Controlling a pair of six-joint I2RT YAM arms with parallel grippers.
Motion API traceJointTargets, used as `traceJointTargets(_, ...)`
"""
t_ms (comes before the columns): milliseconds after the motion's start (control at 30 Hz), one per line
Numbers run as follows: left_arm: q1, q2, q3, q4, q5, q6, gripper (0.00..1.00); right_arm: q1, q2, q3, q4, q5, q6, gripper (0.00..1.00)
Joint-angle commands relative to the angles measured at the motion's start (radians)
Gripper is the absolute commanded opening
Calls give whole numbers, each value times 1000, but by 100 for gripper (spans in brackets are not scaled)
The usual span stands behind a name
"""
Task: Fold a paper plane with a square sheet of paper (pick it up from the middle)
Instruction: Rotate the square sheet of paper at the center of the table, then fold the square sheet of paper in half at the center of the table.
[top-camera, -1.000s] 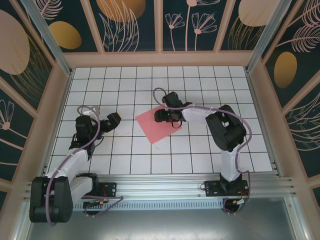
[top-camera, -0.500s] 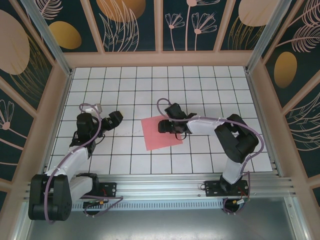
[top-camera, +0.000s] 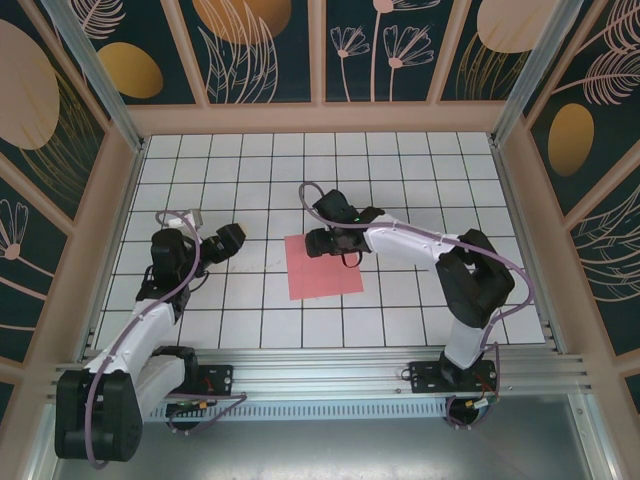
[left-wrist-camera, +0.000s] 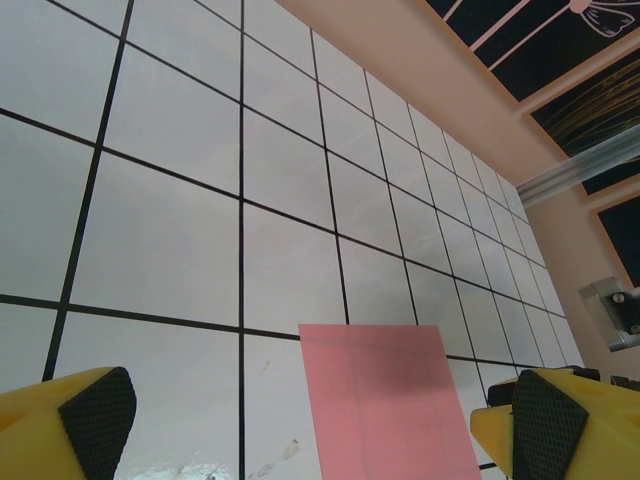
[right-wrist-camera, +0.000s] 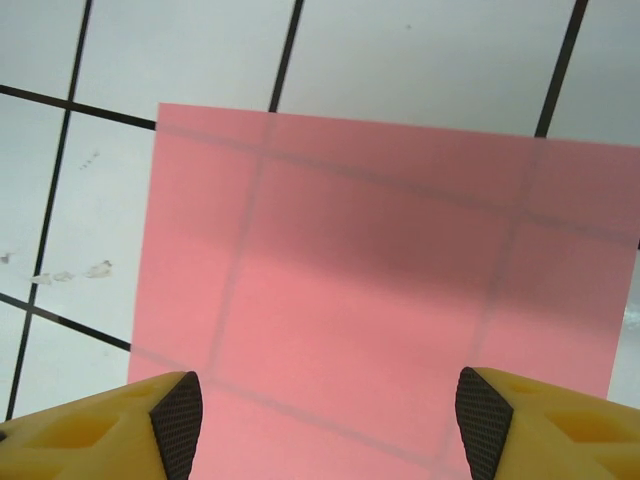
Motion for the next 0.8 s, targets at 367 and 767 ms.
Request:
traceJointTargets(367,-6,-1,-5,-27,-120,38,99,19,204,253,-263,-24,53,77)
traceJointTargets(767,-7,39,-5,11,-115,32,98,27,280,350,-383,30,141,77)
